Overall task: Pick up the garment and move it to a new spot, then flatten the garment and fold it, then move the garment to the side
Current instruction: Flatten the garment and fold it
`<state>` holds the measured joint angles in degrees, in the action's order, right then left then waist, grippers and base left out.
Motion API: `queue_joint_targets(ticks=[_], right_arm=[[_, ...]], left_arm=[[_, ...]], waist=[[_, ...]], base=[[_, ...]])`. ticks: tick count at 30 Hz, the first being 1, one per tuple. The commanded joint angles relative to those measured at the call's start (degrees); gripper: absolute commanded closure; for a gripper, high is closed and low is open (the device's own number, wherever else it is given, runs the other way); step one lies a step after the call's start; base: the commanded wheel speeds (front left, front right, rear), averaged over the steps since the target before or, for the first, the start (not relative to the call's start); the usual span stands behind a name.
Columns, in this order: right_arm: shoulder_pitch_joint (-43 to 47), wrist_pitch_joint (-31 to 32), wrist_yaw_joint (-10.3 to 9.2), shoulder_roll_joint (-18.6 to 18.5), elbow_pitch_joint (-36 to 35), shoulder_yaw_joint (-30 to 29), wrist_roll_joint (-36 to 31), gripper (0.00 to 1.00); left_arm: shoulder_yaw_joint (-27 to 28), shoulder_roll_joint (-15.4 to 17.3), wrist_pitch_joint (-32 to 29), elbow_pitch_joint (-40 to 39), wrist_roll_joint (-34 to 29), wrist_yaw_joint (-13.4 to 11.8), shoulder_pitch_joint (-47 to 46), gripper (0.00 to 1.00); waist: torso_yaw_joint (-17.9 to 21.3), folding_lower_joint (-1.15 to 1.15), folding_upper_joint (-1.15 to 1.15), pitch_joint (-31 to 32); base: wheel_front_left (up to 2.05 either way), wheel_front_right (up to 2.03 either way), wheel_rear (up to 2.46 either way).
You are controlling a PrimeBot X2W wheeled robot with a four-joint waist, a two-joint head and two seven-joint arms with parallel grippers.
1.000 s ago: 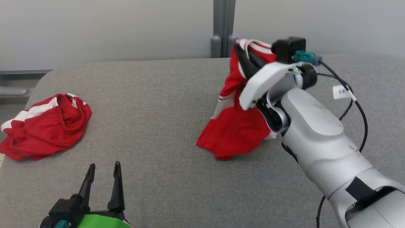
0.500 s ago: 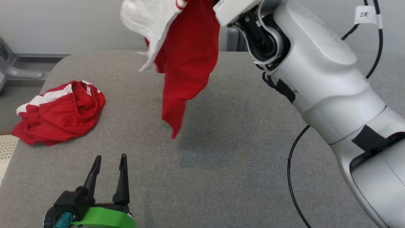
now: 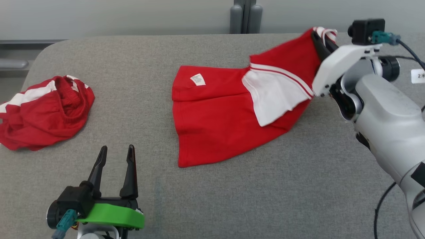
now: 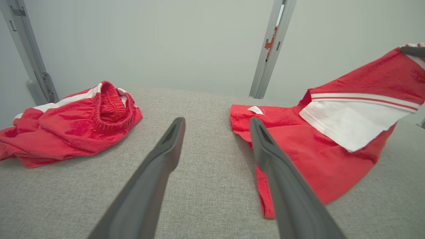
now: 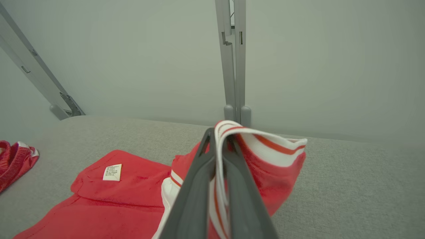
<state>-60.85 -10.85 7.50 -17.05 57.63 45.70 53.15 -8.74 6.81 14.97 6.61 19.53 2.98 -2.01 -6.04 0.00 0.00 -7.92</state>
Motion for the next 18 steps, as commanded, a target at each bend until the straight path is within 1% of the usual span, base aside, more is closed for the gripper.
queue_joint_targets(ticks=[1,2,4,7,11,14,16,18], right_arm=[[1.2,-0.3,-0.03,-0.7,2.0,0.8,-1.2,0.46],[1.6,-0.3,-0.03,-1.1,3.5,1.0,-1.5,0.00],[2.0,-0.4,-0.03,-1.7,6.9,1.3,-2.5,0.00],[1.6,1.2,-0.04,-2.1,11.9,2.3,-4.3,0.00],[0.3,4.6,-0.04,-2.3,15.2,2.4,-6.1,0.00],[0.4,6.7,-0.04,-0.9,15.8,1.6,-5.8,0.00],[1.6,8.0,-0.03,1.1,15.7,0.5,-4.1,0.00],[3.0,8.9,-0.04,2.5,15.3,0.6,-3.9,0.00]], left_arm=[[0.1,0.2,0.2,0.2,-0.8,0.2,-1.2,0.00],[0.1,0.2,0.2,0.2,-0.9,0.3,-1.5,0.00],[0.1,0.3,0.2,0.3,-0.9,0.5,-1.8,0.00],[0.1,0.4,0.2,0.2,-1.0,0.5,-2.0,0.00],[0.2,0.6,0.2,-0.1,-1.3,0.3,-1.4,0.00],[0.1,0.7,0.2,-0.7,-1.4,0.0,-0.6,0.00],[0.1,0.8,0.2,-1.1,-1.3,-0.1,-0.2,0.00],[0.0,0.9,0.2,-1.3,-1.2,-0.1,0.1,0.00]], waist=[[0.5,0.00,0.00,-0.5],[0.6,0.00,0.00,-0.6],[0.9,0.00,0.00,-0.6],[1.3,0.00,0.00,-0.2],[1.9,0.00,0.00,0.7],[2.3,0.00,0.00,1.3],[2.5,0.00,0.00,1.6],[2.6,0.00,0.00,1.8]], base=[[0.00,0.00,0.00],[0.00,0.00,0.00],[0.00,0.00,0.00],[0.00,0.00,0.00],[0.00,0.00,0.00],[0.00,0.00,0.00],[0.00,0.00,0.00],[0.00,0.00,0.00]])
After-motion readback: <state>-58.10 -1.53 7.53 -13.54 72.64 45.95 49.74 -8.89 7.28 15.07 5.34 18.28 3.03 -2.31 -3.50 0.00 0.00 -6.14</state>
